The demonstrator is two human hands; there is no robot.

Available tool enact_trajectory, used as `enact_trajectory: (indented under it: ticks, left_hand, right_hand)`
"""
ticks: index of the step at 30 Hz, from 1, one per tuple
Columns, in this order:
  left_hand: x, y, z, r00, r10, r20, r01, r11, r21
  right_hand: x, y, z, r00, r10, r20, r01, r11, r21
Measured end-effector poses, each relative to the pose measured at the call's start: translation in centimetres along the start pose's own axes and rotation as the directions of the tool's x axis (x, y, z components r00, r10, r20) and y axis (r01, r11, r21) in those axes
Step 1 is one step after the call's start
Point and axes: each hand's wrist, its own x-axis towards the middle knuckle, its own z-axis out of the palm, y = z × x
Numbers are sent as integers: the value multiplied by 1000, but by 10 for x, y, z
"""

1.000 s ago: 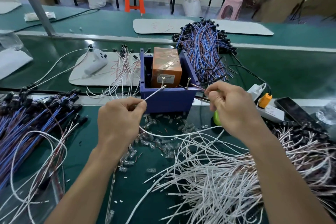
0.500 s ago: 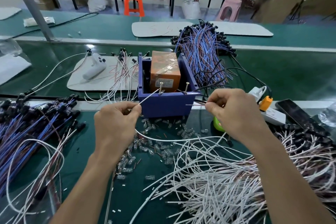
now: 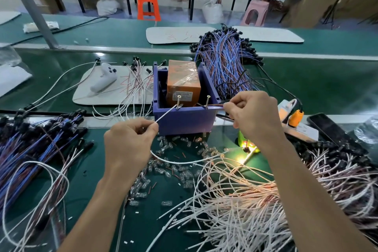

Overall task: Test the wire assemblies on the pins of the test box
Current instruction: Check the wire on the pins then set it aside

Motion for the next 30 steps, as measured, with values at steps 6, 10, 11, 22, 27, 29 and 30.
enact_trajectory:
  ticks: [6,10,11,22,27,29,30]
  left_hand:
    - [-9,-7,-4,999,-43,-14,42,996,-73]
    - [-15,-21,-4,969,-248,-10,232,919,-320]
    - [-16,-24,-5,949,-314,-3,289,878,-382]
    - [-34,-48,-46,847,-521,108,495,696,-520]
    - [-58,-31,-66,964,55,-261,113,801,588]
    - [-64,-8,-64,938,323,-124,-208,812,545]
    - [-64,1,-58,936,352,23,-325,835,444]
  right_hand:
    - [-20,6,-25,980,-52,192,54,999,-2]
    - [-46,5,-21,935,-48,350,70,996,-50]
    - [-53,4,-14,926,-41,375,67,996,-57]
    - [-117,0,52,887,-6,462,8,1000,-4]
    - [-112,-4,44,930,-50,365,15,995,98]
    - [-110,-10,38,933,-87,350,47,992,120]
    - [-109,-14,35,931,-110,347,67,989,132]
